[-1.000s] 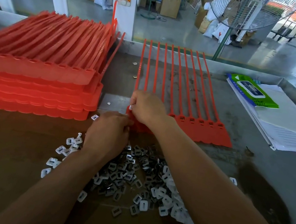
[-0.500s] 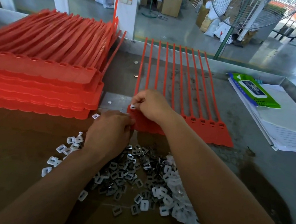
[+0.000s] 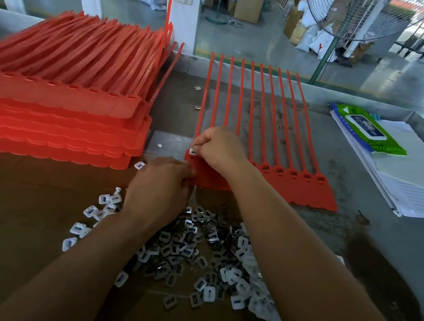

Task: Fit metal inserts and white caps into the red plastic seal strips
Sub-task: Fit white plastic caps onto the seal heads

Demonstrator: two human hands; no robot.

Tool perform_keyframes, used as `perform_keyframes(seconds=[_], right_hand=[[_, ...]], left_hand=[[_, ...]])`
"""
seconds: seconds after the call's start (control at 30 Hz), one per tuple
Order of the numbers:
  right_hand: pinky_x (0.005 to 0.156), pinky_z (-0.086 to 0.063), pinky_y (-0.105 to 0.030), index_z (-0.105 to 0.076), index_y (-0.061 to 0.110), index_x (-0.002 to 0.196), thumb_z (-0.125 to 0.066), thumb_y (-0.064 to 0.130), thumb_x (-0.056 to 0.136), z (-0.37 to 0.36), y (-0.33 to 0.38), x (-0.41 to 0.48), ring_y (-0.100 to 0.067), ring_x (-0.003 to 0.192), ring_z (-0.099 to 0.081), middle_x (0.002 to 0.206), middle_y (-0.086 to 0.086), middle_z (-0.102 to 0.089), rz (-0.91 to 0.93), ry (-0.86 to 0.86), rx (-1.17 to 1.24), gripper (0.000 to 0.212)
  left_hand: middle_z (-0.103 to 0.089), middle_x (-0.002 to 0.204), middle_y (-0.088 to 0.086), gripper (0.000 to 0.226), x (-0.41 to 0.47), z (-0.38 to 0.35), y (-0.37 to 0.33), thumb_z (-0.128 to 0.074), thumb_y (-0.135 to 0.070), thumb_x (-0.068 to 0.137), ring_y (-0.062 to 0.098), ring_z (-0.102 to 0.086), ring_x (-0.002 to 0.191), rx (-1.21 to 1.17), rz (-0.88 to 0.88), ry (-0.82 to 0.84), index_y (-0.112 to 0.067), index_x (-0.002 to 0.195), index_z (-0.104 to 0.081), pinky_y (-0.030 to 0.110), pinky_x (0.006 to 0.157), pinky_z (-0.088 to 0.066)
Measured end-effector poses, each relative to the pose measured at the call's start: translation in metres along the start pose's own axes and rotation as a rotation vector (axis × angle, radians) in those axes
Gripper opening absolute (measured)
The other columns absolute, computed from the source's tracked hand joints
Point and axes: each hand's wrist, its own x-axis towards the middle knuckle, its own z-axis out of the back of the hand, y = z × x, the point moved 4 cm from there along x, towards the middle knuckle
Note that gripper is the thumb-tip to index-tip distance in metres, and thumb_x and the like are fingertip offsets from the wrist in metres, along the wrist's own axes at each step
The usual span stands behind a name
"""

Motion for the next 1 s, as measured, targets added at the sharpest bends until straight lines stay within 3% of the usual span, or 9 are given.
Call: perform_keyframes(seconds=[0.2, 0.33, 0.47, 0.6, 0.7, 0.8, 0.9, 1.0], right_hand=[[0.074, -0.038, -0.029, -0.058, 0.016, 0.104, -0.065, 0.018, 0.083, 0.0, 0.0, 0.0, -0.018, 0.095, -0.053, 0.108, -0.003, -0.06, -0.002, -0.077, -0.06, 0.022], [0.071, -0.038, -0.03, -0.055, 0.012, 0.112, -0.065, 0.02, 0.082, 0.0, 0.0, 0.006, -0.018, 0.095, -0.053, 0.106, -0.003, -0.057, -0.051, -0.037, -0.093, 0.033], [0.07, -0.045, -0.032, -0.06, 0.008, 0.099, -0.059, 0.017, 0.082, -0.004, 0.003, 0.014, -0.022, 0.088, -0.058, 0.094, -0.007, -0.061, -0.101, 0.017, -0.141, 0.02], [0.064, -0.039, -0.033, -0.051, 0.011, 0.082, -0.051, 0.011, 0.08, -0.004, 0.006, 0.016, -0.025, 0.077, -0.05, 0.076, -0.008, -0.048, -0.115, 0.03, -0.17, 0.002], [0.074, -0.048, -0.035, -0.06, 0.005, 0.101, -0.052, 0.015, 0.084, -0.006, 0.003, 0.014, -0.025, 0.087, -0.058, 0.088, -0.009, -0.058, -0.1, 0.029, -0.168, 0.021], [0.083, -0.05, -0.039, -0.06, 0.009, 0.108, -0.057, 0.018, 0.085, -0.007, 0.0, 0.011, -0.023, 0.095, -0.059, 0.104, -0.007, -0.062, -0.07, -0.016, -0.16, 0.025], [0.074, -0.042, -0.032, -0.056, 0.01, 0.11, -0.061, 0.019, 0.085, -0.006, -0.002, 0.006, -0.02, 0.096, -0.055, 0.107, -0.005, -0.059, -0.039, -0.059, -0.102, 0.027], [0.072, -0.036, -0.028, -0.058, 0.012, 0.1, -0.062, 0.017, 0.086, -0.003, -0.002, -0.001, -0.017, 0.092, -0.052, 0.106, -0.005, -0.058, 0.009, -0.038, -0.034, 0.015]], left_hand=[[-0.068, 0.102, 0.008, 0.021, 0.001, -0.001, 0.0, -0.053, -0.008, 0.08, 0.025, -0.06, 0.095, 0.02, 0.014, 0.009, -0.009, 0.092, -0.07, 0.039, 0.081, -0.048], [-0.066, 0.106, 0.006, 0.025, 0.001, -0.002, 0.002, -0.052, -0.008, 0.08, 0.024, -0.058, 0.1, 0.014, 0.031, 0.02, -0.012, 0.098, -0.069, 0.037, 0.084, -0.046], [-0.066, 0.108, 0.005, 0.026, 0.001, -0.002, 0.003, -0.053, -0.008, 0.081, 0.023, -0.057, 0.101, 0.014, 0.024, 0.008, -0.014, 0.101, -0.069, 0.035, 0.085, -0.045], [-0.067, 0.105, 0.007, 0.025, 0.001, -0.002, 0.002, -0.054, -0.005, 0.079, 0.025, -0.059, 0.098, 0.003, 0.018, -0.003, -0.012, 0.098, -0.07, 0.037, 0.083, -0.047], [-0.067, 0.105, 0.008, 0.025, 0.001, -0.002, 0.002, -0.055, -0.005, 0.079, 0.026, -0.059, 0.098, -0.003, 0.021, -0.009, -0.012, 0.098, -0.07, 0.037, 0.084, -0.047], [-0.067, 0.106, 0.007, 0.025, 0.0, -0.002, 0.001, -0.055, -0.006, 0.078, 0.025, -0.059, 0.099, 0.013, 0.02, 0.0, -0.012, 0.097, -0.07, 0.036, 0.083, -0.047], [-0.067, 0.105, 0.007, 0.024, -0.001, -0.001, 0.001, -0.055, -0.007, 0.079, 0.025, -0.06, 0.097, 0.012, 0.013, -0.007, -0.012, 0.098, -0.07, 0.034, 0.081, -0.046], [-0.067, 0.105, 0.007, 0.022, 0.0, 0.0, -0.001, -0.055, -0.01, 0.081, 0.025, -0.06, 0.097, 0.013, 0.012, -0.001, -0.013, 0.097, -0.07, 0.034, 0.08, -0.047]])
